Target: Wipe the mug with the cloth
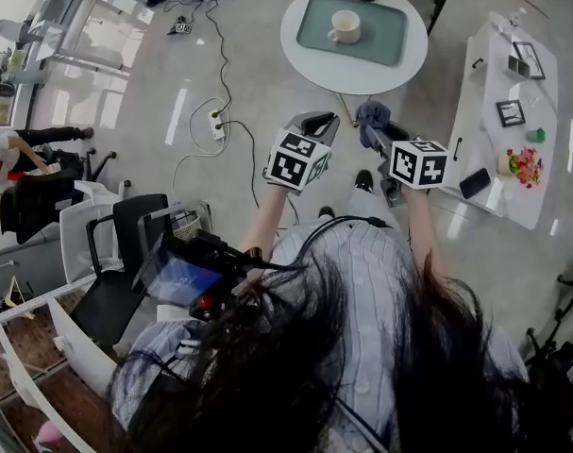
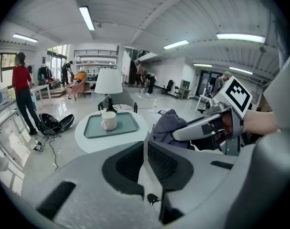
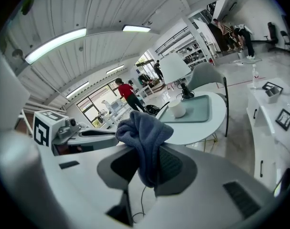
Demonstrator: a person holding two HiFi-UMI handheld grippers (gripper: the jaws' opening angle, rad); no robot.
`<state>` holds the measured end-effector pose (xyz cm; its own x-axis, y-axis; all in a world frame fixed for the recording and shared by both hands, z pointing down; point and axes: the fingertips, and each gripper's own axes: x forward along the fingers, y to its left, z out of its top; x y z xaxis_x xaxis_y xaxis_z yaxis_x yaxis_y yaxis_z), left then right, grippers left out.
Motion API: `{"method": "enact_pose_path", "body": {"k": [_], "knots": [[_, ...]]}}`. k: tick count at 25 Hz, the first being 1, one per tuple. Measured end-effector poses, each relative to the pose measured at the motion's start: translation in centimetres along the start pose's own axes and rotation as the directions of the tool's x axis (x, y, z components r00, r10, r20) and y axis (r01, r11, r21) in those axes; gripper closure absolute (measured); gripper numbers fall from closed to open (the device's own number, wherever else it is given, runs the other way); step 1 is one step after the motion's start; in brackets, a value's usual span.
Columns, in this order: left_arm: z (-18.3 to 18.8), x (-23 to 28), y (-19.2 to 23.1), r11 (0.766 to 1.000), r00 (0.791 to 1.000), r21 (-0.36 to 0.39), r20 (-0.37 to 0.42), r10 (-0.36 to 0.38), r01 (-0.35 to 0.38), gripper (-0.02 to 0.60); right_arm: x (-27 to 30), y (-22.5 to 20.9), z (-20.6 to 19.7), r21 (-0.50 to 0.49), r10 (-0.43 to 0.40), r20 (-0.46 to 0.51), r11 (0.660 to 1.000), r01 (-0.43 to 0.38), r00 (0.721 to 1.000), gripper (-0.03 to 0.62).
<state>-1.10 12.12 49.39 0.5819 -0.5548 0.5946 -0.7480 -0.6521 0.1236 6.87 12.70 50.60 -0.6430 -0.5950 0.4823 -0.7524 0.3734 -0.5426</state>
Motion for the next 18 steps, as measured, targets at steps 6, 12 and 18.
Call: {"method": "enact_pose_path", "body": {"k": [6, 12, 18], "knots": [[-3.7, -3.2, -1.3, 1.0, 1.0, -0.009, -0.018, -0.023, 0.023, 0.543, -1.3, 3.0, -2.6, -0.002, -0.017, 0.008, 1.0, 0.017, 1.0, 0.499], [-7.0, -6.7, -2.7, 0.999, 0.999, -0.012, -0.015, -0.042, 0.041, 0.543, -2.7, 6.1, -6.0, 0.01, -0.036, 0.022, 0.999, 0.036, 0.999, 0.499], [-9.7, -8.9, -4.0, 0.998, 0.998, -0.004, -0.018, -0.061, 0.061, 0.543, -4.2, 9.0, -8.9, 0.055, -0.035, 0.048, 0.998, 0.032, 0.998, 0.499]]}}
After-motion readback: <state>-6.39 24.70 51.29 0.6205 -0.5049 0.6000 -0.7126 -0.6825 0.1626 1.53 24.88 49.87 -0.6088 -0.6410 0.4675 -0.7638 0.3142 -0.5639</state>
